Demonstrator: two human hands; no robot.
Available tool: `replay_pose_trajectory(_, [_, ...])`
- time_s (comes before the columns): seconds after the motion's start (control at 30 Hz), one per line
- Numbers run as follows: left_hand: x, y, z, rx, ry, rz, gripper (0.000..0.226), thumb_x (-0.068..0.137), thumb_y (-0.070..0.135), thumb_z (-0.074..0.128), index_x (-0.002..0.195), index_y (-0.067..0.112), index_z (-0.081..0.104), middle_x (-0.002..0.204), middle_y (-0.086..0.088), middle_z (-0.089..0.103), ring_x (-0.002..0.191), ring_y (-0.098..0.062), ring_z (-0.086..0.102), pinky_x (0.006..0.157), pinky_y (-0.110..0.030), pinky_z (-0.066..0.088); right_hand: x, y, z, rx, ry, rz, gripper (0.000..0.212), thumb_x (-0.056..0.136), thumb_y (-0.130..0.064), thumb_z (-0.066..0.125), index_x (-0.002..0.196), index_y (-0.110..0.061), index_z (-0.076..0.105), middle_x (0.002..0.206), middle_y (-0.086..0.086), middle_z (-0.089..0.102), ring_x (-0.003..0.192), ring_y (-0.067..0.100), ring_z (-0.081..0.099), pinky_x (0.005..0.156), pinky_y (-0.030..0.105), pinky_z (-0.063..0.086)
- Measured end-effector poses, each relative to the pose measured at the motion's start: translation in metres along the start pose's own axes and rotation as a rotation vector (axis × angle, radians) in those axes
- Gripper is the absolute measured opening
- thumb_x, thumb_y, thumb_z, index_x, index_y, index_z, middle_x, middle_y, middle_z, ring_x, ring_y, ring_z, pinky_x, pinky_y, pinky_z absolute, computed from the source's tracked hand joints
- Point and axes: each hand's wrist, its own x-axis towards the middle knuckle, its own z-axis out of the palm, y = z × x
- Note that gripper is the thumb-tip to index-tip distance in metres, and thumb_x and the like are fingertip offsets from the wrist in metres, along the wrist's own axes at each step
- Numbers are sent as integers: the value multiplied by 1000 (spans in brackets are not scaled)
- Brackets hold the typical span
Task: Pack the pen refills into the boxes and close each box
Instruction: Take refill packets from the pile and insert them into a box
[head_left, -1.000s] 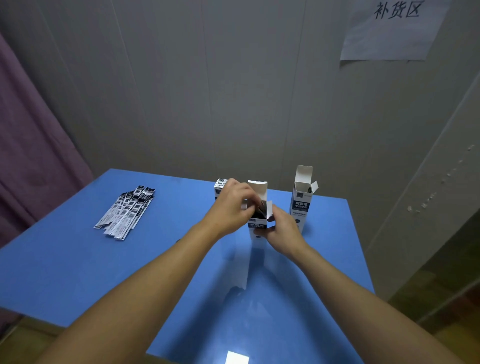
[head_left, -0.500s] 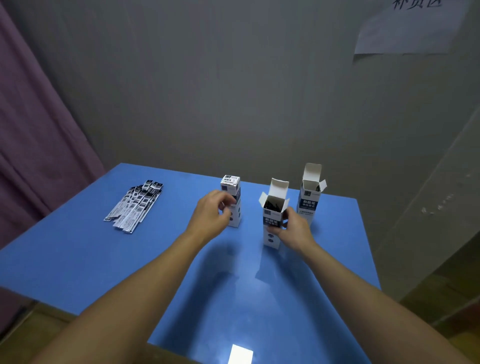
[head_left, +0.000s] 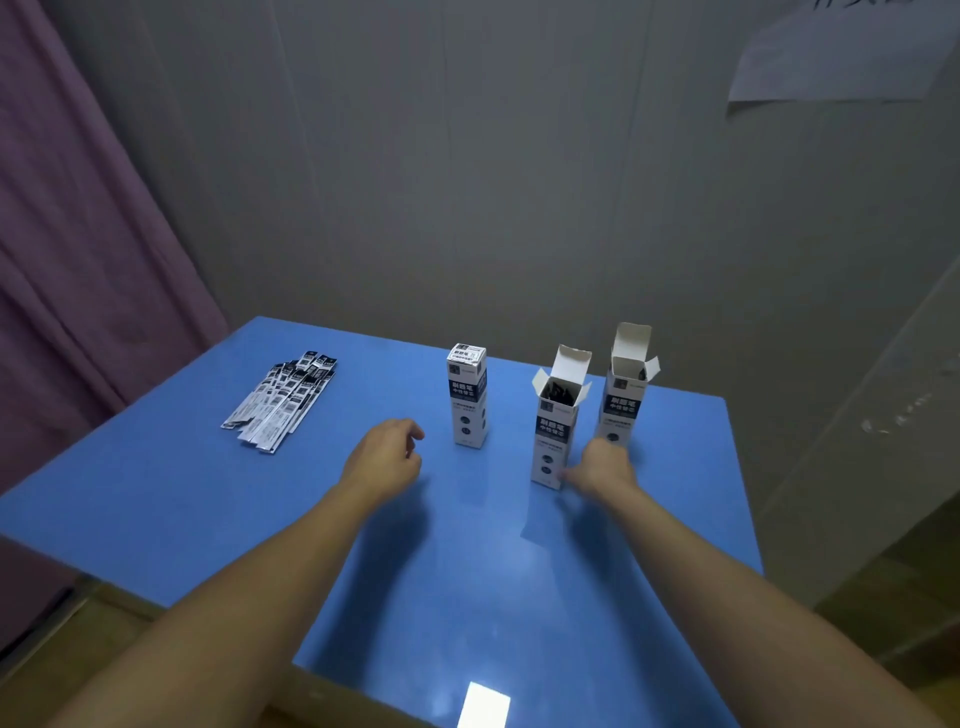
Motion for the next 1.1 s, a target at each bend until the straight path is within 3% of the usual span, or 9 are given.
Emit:
replay_pose_trajectory(0.1, [0,-6,7,21,-9,-32,29,89,12,55,117,15,64,104,0,61,95,-21,59,86,-35,51,-17,0,0,-247,-164,34,12,87,-21,57,90,-14,48,80,2,47,80,23,56,63,30,47])
replay_pose_trajectory(0.23, [-1,-11,11,55,-22,-77,30,89,16,54,118,17,63,102,1,59,95,-19,58,83,-35,52,-31,-6,3,-381,-329,-34,17,86,-19,55,100,-11,50,87,4,51,69,19,55,58,29,47])
replay_pose_trajectory(0.4, [-10,-24,3,99,-26,-143,30,88,24,54,116,21,64,112,0,62,101,-20,60,84,-37,53,-30,-24,5,-397,-233,-258,5,86,-18,51,86,-14,48,87,3,51,80,23,54,59,30,43])
replay_pose_trajectory(0.53, [-19,-34,-9,180,-28,-191,22,90,31,56,111,26,64,115,2,58,104,-19,57,82,-35,51,-26,-43,7,-418,-200,-373,26,88,-17,51,113,-12,52,109,8,55,94,26,57,72,34,50])
replay_pose_trajectory(0.67, [-34,-45,-20,231,-49,-257,31,92,31,54,122,28,61,124,4,53,113,-20,56,89,-38,51,-28,-62,17,-536,-230,-480,29,90,-18,50,119,-11,52,117,9,53,100,27,53,76,35,47])
replay_pose_trajectory(0.8, [-50,-58,-30,265,-76,-309,34,92,28,51,125,27,59,125,5,51,116,-19,54,91,-36,49,-35,-80,34,-600,-274,-564,13,89,-16,50,102,-11,49,106,8,50,91,26,47,68,35,43])
replay_pose_trajectory(0.97, [-70,-77,-37,257,-71,-372,35,92,27,50,125,27,59,123,4,52,116,-20,54,91,-34,48,-41,-100,49,-606,-293,-629,12,91,-15,50,100,-12,43,97,7,44,89,27,47,69,37,42])
replay_pose_trajectory(1.1, [-85,-96,-40,243,-57,-403,36,90,25,49,125,25,59,124,3,54,117,-20,54,92,-35,48,-45,-117,61,-590,-268,-672,18,91,-19,53,105,-12,44,107,8,44,97,28,48,74,37,43])
